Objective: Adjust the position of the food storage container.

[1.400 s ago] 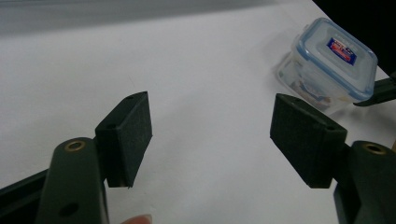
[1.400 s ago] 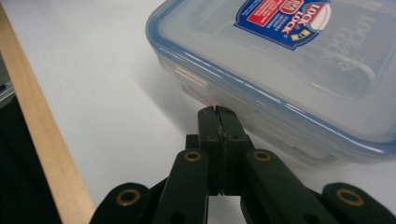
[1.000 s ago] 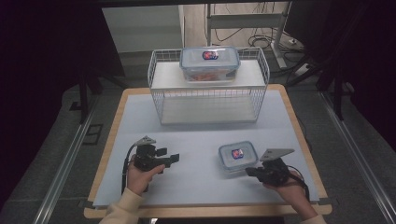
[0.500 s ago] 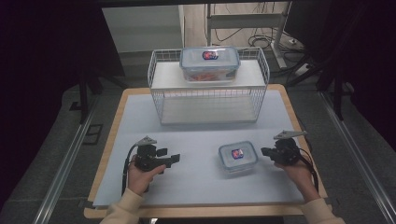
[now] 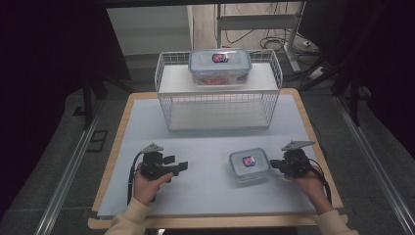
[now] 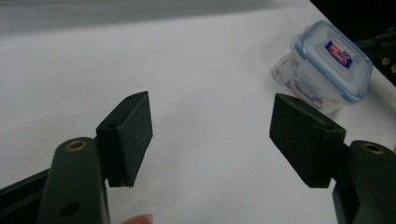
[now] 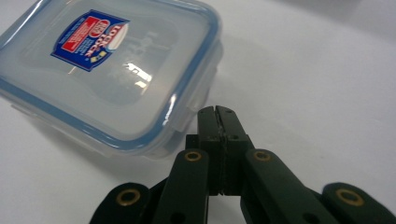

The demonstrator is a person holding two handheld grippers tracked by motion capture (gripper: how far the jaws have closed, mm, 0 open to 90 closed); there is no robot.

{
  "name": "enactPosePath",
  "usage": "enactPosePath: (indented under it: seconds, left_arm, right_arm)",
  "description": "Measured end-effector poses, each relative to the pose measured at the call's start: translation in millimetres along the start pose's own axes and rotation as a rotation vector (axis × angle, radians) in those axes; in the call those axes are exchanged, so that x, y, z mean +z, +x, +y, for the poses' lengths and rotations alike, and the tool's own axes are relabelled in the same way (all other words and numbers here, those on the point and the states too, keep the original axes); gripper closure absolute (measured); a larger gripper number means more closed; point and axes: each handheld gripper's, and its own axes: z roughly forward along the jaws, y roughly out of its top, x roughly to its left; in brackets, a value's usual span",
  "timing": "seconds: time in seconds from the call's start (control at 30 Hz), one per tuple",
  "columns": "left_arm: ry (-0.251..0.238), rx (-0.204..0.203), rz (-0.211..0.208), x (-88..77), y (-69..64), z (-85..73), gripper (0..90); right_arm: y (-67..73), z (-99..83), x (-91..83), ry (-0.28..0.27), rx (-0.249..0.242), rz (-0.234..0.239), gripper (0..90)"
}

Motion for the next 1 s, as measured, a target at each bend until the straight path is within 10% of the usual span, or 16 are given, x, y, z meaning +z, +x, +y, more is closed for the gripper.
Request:
enactPosePath:
  seconds: [1.0]
  left_arm:
    - [0.002,-0.027,0.017,1.0,5.7,-0.9,29.7]
  right_arm:
    - [51.1,17.5,23.9,0.020,-0.065,0.079,89.8]
